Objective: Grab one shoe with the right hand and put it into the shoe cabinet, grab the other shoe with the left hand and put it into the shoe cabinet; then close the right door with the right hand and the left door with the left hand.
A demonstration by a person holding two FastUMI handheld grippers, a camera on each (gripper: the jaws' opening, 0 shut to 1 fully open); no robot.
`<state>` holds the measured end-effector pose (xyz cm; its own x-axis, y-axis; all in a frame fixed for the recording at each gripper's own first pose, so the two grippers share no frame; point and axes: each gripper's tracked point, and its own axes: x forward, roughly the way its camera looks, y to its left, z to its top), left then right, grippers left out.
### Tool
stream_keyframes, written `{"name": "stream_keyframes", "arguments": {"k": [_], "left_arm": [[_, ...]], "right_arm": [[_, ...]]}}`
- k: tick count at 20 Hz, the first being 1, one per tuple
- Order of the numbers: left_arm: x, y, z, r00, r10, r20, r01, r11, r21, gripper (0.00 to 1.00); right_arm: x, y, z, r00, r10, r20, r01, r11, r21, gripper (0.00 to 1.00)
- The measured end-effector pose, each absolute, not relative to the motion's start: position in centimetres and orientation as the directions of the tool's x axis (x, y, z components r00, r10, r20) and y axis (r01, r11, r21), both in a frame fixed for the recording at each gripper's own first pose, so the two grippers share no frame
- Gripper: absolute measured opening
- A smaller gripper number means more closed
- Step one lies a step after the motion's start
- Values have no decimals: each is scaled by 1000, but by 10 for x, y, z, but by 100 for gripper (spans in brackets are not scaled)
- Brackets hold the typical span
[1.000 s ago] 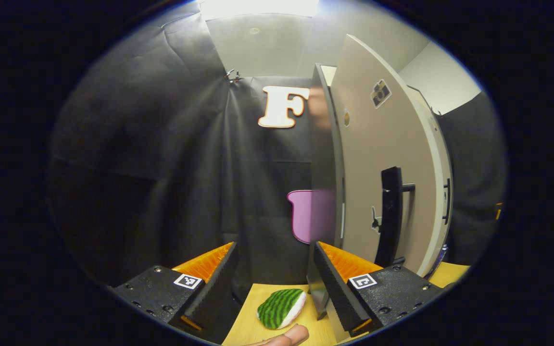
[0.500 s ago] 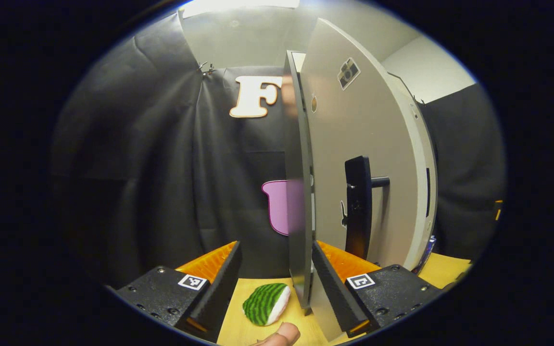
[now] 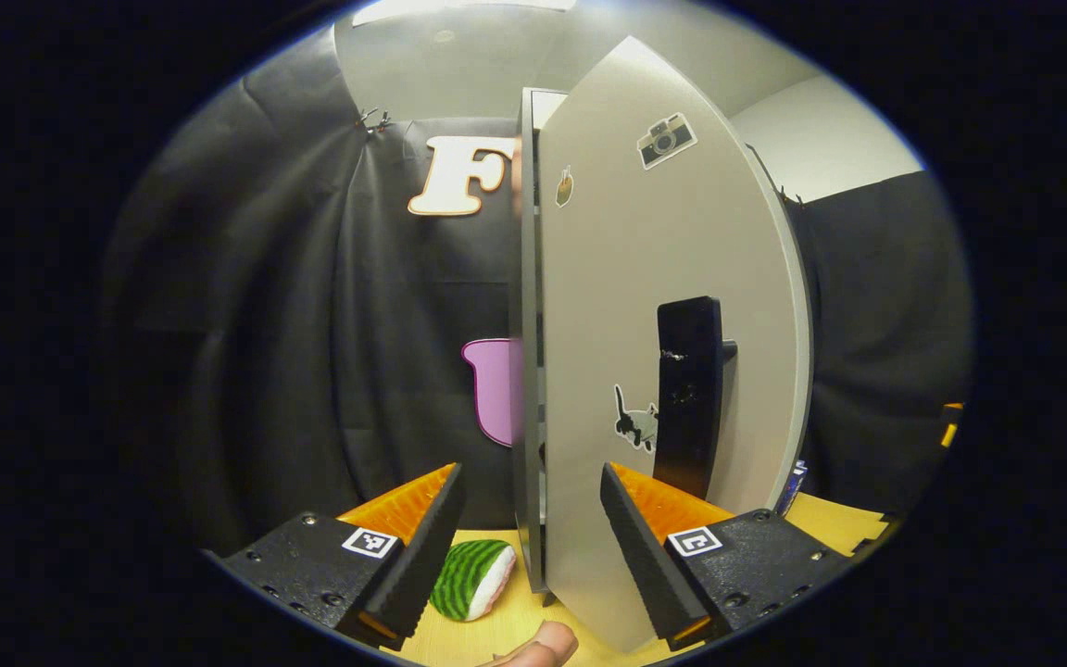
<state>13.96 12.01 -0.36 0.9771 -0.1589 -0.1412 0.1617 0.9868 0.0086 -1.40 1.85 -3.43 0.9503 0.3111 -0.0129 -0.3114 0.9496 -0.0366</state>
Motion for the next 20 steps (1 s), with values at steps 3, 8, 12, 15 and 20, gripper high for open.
{"name": "stream_keyframes", "arguments": {"k": [3,8,12,15,20], "left_arm": [[135,111,-4,980,-149,-129,154,988,29,89],[141,103,-7,978,-150,-142,154,988,16,90],[147,89,-10,978,-145,-147,151,988,32,91],[152,75,-15,975,-163,-149,166,986,9,90],[159,45,-33,966,-173,-194,175,985,-4,92]], "right_arm": [[-13,17,-39,950,311,-25,-311,950,-3,99],[-16,3,-42,959,279,-43,-278,960,29,100],[-14,2,-39,964,262,-38,-260,963,66,99],[-9,-6,-35,976,216,-21,-214,975,52,99],[2,-5,-48,983,179,-40,-177,983,49,99]]}}
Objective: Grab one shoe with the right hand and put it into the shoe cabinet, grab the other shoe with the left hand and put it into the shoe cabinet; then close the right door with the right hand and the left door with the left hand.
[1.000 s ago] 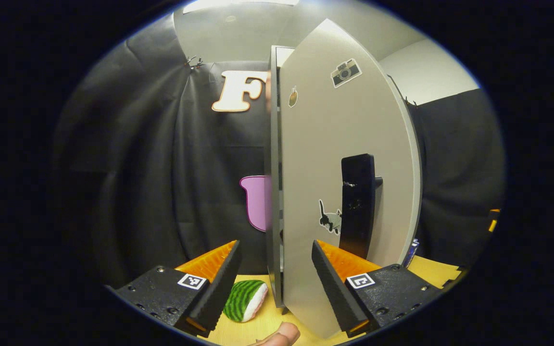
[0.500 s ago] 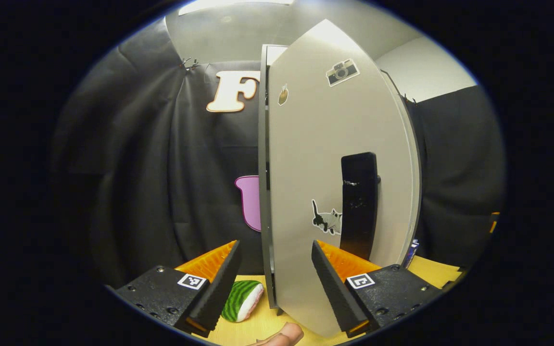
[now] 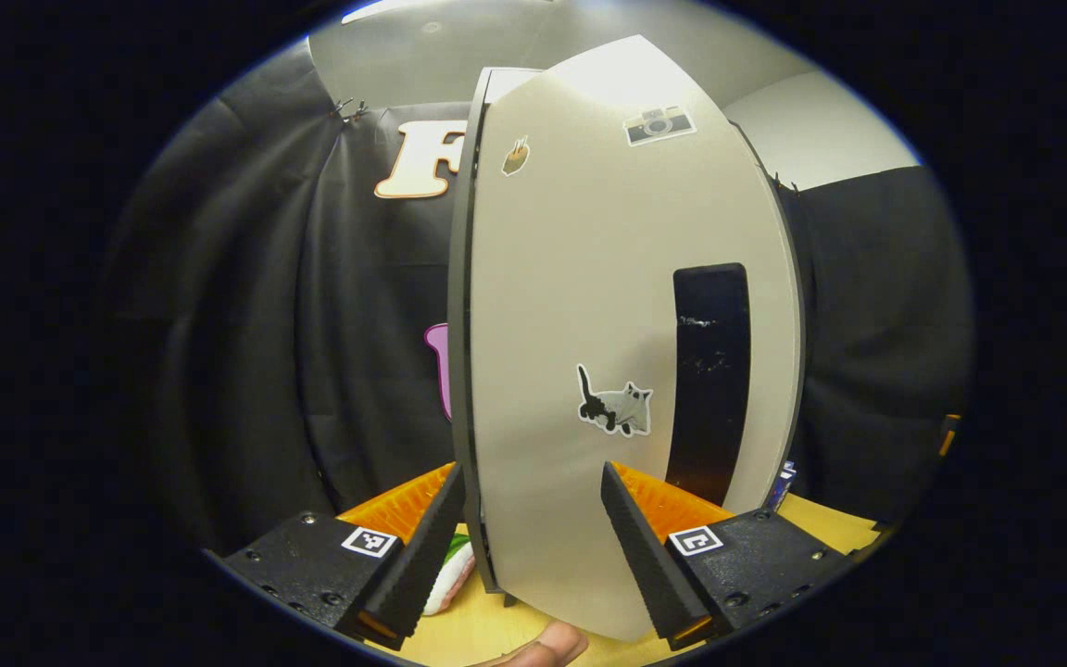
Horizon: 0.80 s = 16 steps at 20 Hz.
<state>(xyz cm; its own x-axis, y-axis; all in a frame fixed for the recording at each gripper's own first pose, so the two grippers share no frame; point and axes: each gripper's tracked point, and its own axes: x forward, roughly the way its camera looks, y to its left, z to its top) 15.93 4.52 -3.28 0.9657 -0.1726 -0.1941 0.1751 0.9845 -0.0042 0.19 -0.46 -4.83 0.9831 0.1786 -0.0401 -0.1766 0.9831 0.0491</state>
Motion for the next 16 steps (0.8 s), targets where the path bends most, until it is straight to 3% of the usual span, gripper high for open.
{"name": "stream_keyframes", "arguments": {"k": [6,11,16], "left_arm": [[157,40,-40,975,-112,-191,115,993,7,100],[138,43,-40,977,-104,-189,108,994,11,98],[123,46,-40,979,-91,-185,95,995,13,98]], "right_arm": [[6,2,-57,981,184,-61,-181,983,39,99],[8,5,-59,981,186,-60,-185,982,32,96],[10,12,-62,979,194,-67,-193,981,18,99]]}}
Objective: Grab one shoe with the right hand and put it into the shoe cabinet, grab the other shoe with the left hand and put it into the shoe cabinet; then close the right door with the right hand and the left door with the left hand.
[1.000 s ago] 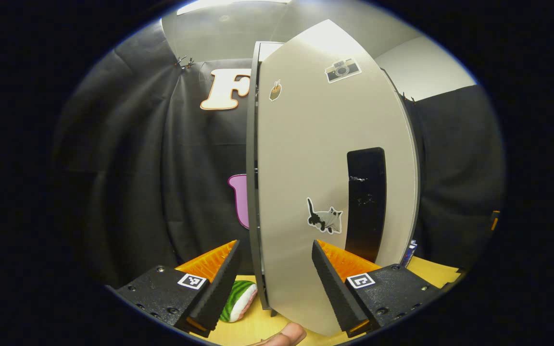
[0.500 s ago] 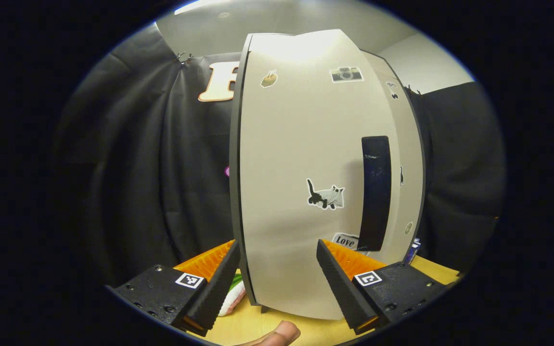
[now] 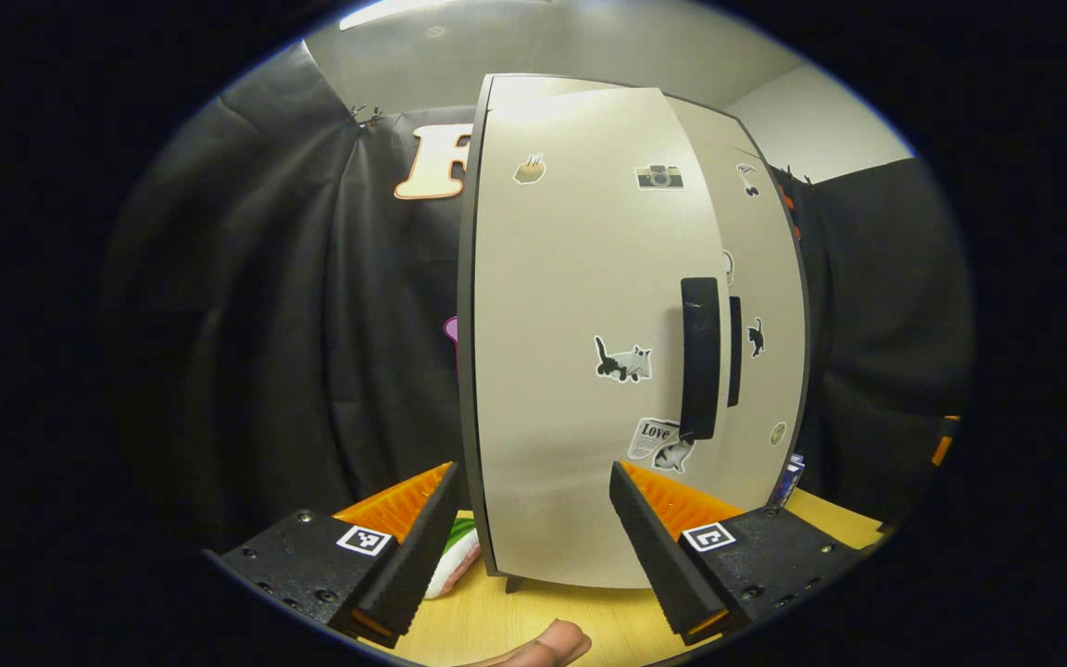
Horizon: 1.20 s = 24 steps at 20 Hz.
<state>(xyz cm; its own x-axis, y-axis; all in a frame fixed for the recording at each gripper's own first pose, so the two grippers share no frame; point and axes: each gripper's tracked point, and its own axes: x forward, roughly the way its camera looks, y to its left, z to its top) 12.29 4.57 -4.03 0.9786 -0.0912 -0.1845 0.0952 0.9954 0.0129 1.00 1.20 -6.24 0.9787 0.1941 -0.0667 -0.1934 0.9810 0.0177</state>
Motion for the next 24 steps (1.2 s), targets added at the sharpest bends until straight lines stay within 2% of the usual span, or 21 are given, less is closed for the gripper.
{"name": "stream_keyframes", "arguments": {"k": [1,23,24], "left_arm": [[121,47,-40,978,-88,-187,93,996,16,100],[71,45,-37,986,-73,-147,82,995,52,98],[67,48,-34,989,-59,-137,68,996,60,98]], "right_arm": [[11,13,-62,979,193,-67,-192,981,14,99],[20,33,-59,977,188,-96,-193,981,-38,99],[20,34,-59,977,189,-96,-193,981,-35,96]]}}
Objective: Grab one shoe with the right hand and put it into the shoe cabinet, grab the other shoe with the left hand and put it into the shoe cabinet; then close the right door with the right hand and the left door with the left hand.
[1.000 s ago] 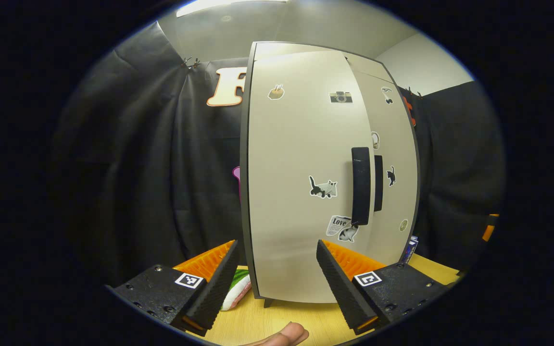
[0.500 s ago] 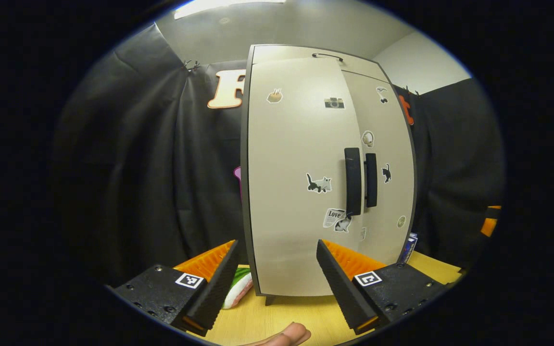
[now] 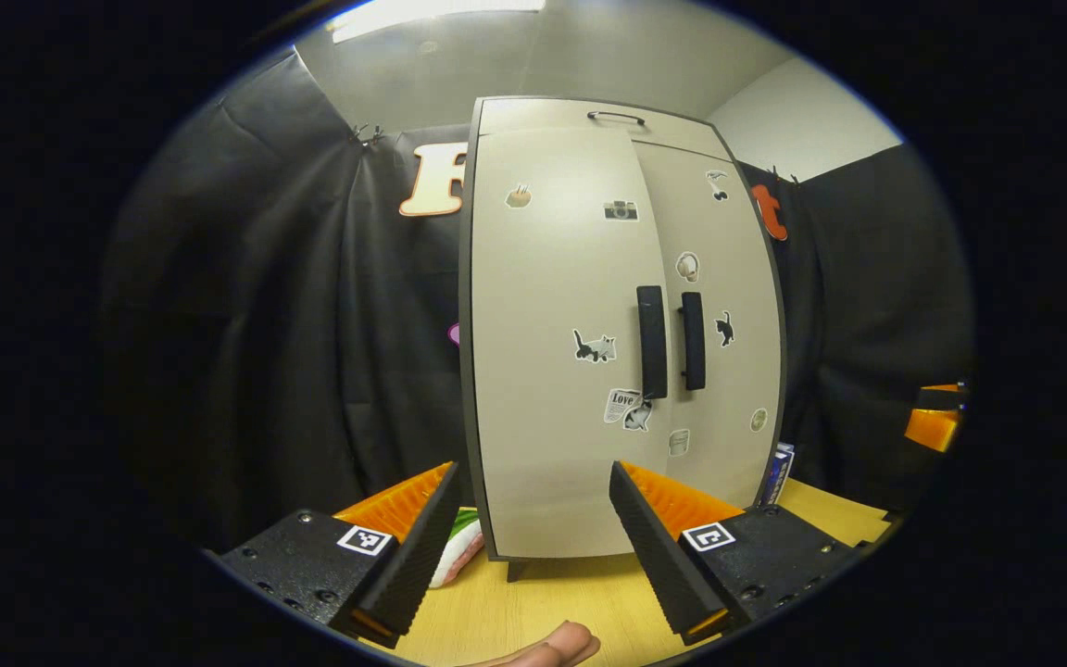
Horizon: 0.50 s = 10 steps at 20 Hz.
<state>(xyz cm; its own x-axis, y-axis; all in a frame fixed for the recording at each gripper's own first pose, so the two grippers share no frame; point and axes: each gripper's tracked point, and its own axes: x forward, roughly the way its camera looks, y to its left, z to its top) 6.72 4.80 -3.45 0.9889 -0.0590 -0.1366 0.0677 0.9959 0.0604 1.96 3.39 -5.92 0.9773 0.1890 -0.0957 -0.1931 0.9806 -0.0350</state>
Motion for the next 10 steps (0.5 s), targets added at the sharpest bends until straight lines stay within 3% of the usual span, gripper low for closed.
{"name": "stream_keyframes", "arguments": {"k": [7,8,10], "left_arm": [[46,38,-46,984,-71,-166,76,997,29,98],[43,33,-46,984,-81,-156,85,996,16,98],[43,28,-50,984,-90,-155,94,995,18,98]], "right_arm": [[22,36,-64,974,201,-103,-204,979,-18,96],[20,36,-65,974,202,-102,-204,979,-15,99],[17,35,-65,975,201,-98,-202,979,-3,96]]}}
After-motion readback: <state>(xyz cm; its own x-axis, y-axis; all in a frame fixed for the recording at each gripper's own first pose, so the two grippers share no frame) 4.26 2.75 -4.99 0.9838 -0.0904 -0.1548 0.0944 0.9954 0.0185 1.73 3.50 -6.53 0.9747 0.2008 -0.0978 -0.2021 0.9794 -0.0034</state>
